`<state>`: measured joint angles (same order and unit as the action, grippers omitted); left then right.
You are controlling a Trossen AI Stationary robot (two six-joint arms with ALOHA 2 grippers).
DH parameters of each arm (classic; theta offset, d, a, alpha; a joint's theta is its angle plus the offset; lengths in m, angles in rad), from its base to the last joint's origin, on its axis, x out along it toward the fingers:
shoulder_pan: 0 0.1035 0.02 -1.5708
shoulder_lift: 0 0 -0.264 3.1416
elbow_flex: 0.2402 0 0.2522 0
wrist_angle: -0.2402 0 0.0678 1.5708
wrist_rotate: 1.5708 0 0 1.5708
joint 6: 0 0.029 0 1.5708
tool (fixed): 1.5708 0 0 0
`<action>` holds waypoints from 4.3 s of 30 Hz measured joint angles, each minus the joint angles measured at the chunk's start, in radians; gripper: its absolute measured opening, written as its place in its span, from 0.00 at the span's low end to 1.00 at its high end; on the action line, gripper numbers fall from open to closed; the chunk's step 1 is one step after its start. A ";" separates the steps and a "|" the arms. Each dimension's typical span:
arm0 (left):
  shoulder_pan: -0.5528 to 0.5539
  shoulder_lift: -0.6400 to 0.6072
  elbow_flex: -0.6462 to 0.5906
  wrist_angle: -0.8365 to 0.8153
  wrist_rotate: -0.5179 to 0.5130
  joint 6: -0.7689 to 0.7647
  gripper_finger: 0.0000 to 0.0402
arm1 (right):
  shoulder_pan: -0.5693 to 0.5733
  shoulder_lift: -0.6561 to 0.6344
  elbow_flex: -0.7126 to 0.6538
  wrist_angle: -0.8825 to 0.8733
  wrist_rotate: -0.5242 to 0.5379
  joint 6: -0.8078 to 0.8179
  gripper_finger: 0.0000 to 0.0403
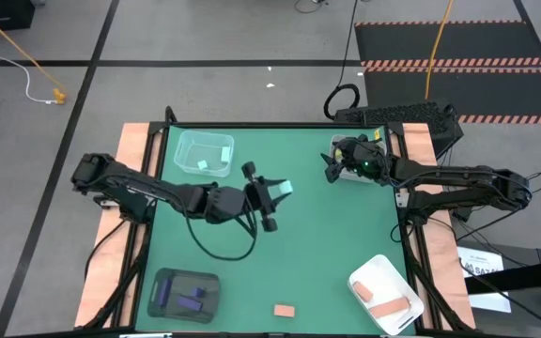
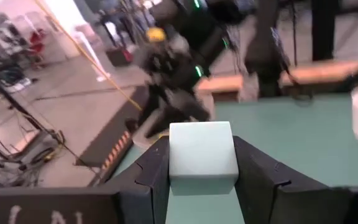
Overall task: Sort & place blocks by color
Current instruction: Put the light blue block into the transparent bin, then put the brown block into the white bin
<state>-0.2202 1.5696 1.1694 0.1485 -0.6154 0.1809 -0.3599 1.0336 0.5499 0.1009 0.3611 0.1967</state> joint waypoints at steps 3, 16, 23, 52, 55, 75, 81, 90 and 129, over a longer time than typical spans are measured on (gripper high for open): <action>0.004 -0.004 0.001 0.030 -0.033 0.003 0.33 | 0.000 0.000 0.000 0.000 0.000 0.000 0.67; 0.078 -0.015 0.000 0.027 -0.050 -0.075 0.33 | 0.000 0.000 0.000 0.000 0.000 0.000 0.67; 0.123 -0.014 0.000 -0.063 -0.047 -0.267 0.33 | 0.000 0.000 0.000 0.000 0.000 0.000 0.67; 0.651 -0.150 -0.095 -0.678 0.291 -0.709 0.33 | 0.001 0.000 0.000 0.000 0.000 0.000 0.67; 0.731 -0.210 -0.209 -0.616 0.353 -0.689 0.33 | 0.001 0.000 0.000 0.000 0.000 0.000 0.67; 0.988 -0.342 -0.673 -0.296 0.529 -0.712 0.33 | 0.002 0.000 0.000 0.000 0.000 0.000 0.67; 0.986 -0.341 -0.679 -0.297 0.529 -0.661 0.36 | 0.002 0.000 0.000 0.000 0.000 0.000 0.67; 0.986 -0.339 -0.680 -0.302 0.525 -0.655 0.38 | 0.002 0.000 0.000 0.000 0.000 0.000 0.67; 0.875 -0.642 -0.682 -0.051 0.801 -0.323 0.53 | 0.002 0.000 0.000 0.000 0.000 0.000 0.67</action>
<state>0.6548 0.9274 0.4870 0.0977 0.1857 -0.1417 -0.3584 1.0336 0.5495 0.1009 0.3611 0.1967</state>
